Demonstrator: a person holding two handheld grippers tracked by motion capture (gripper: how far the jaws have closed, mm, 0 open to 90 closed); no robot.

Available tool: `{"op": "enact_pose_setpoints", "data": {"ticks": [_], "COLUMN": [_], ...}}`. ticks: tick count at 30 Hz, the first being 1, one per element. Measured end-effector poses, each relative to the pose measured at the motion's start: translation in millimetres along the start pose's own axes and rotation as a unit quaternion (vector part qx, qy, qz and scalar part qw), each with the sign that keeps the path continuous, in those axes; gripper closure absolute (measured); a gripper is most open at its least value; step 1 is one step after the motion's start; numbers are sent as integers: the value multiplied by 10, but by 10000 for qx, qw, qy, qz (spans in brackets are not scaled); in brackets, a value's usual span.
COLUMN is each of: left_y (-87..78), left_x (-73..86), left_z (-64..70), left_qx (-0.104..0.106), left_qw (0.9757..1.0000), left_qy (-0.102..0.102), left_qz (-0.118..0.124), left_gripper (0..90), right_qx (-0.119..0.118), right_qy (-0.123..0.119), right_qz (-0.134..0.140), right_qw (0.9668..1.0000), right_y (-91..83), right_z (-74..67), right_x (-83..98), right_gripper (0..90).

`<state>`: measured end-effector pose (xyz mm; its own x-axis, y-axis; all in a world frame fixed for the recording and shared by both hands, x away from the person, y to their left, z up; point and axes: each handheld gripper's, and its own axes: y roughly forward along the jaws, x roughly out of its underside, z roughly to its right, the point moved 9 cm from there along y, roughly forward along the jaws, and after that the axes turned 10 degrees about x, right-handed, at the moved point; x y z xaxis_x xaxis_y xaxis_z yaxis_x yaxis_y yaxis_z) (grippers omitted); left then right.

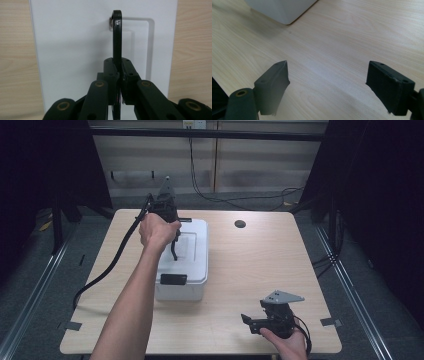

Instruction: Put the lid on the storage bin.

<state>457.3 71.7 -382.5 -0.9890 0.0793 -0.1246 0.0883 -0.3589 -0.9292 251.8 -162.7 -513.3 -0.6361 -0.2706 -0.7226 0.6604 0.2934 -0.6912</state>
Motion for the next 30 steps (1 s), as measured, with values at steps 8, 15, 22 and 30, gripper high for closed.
{"op": "enact_pose_setpoints", "data": {"ticks": [8, 15, 22, 30], "left_y": [38, 25, 14, 15], "left_x": [-6, -10, -8, 0], "left_z": [-13, -31, -56, -57], "left_qx": [-48, -74, -141, -158], "left_qw": [10000, 9999, 9998, 9997], "left_qy": [54, 142, 141, 173], "left_qz": [-5, 6, -16, -46], "left_gripper": [841, 831, 809, 720], "right_qx": [-4, 1, 1, -1], "right_qy": [5, 7, 8, 1], "right_qz": [4, -1, -9, -1], "right_qw": [10000, 10000, 10000, 10000], "right_y": [1, 1, 3, 7], "right_z": [0, 0, 2, 0], "right_x": [-2, 0, 2, -1], "right_gripper": [171, 171, 171, 172]}}
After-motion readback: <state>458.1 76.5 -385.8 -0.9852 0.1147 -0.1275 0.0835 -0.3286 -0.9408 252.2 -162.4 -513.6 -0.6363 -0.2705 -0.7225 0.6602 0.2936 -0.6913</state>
